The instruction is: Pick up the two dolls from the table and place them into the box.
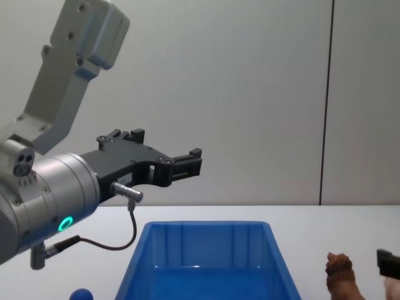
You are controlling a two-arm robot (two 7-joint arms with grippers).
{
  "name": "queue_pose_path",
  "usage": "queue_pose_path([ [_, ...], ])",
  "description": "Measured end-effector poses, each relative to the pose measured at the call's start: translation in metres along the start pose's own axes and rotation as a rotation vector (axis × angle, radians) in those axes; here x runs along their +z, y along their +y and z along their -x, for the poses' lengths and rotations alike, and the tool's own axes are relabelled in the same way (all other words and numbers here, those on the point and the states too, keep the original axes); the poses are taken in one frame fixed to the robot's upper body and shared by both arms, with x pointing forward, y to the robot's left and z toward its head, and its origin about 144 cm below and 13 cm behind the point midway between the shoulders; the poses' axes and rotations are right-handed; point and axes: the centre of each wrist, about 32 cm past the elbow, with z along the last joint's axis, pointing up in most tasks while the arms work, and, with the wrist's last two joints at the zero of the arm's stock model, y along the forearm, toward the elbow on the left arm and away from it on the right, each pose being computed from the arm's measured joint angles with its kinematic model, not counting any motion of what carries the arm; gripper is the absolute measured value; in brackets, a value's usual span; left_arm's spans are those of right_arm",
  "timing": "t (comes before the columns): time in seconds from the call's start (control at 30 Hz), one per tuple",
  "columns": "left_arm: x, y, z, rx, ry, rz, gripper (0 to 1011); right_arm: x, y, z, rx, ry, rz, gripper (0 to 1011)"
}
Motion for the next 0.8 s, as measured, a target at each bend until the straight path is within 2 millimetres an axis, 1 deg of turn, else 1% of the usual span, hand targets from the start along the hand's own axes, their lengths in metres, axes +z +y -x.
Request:
queue_pose_path([
  [0.47,0.000,0.000,0.000,0.000,0.000,0.000,1002,-0.016,0.003,0.001,-0.028,0.010,0.054,1001],
  [0.8,0.000,0.000,0.000,0.000,0.000,0.000,1001,-0.026,0.011,0.001,-0.011,0.024,0.061,1001],
])
